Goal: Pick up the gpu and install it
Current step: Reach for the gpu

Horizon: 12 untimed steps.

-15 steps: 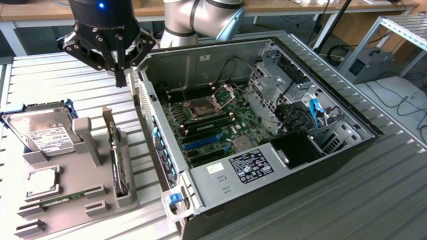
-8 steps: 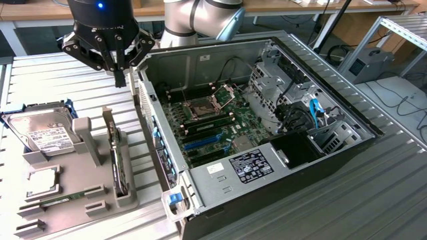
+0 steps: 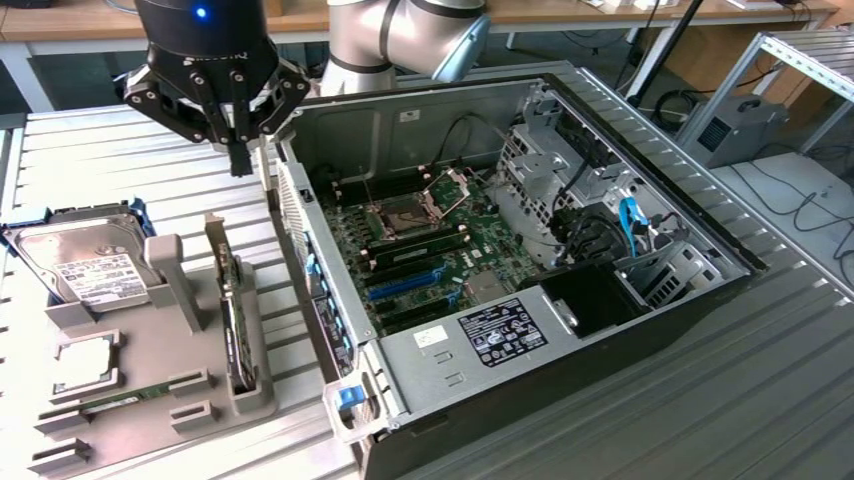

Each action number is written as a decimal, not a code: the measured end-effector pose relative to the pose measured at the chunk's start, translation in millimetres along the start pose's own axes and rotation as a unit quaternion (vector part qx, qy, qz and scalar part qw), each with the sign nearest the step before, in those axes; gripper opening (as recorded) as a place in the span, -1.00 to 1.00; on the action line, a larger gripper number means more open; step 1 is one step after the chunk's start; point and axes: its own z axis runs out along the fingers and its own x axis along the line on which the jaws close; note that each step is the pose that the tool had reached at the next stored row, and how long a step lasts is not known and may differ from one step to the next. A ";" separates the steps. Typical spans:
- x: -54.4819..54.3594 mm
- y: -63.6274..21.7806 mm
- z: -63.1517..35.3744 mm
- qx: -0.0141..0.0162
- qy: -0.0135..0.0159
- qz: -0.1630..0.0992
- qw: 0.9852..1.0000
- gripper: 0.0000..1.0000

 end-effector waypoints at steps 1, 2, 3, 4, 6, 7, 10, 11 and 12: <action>0.0 -0.3 0.0 0.000 0.000 0.000 1.000 -0.79; -0.3 -4.1 0.8 0.000 0.000 0.000 1.000 -0.79; -0.6 -8.5 2.0 0.000 0.000 0.000 1.000 -0.79; -0.7 -10.1 2.5 0.000 0.000 0.000 1.000 -0.79; -1.2 -16.4 3.9 0.000 0.000 0.000 1.000 -0.79; -1.4 -19.5 4.5 0.000 0.000 0.000 1.000 -0.79; -2.2 -30.8 6.2 0.000 0.000 0.000 1.000 -0.79; -2.3 -32.8 6.5 0.000 0.000 0.000 1.000 -0.79; -2.3 -33.3 6.6 0.000 0.000 0.000 1.000 -0.79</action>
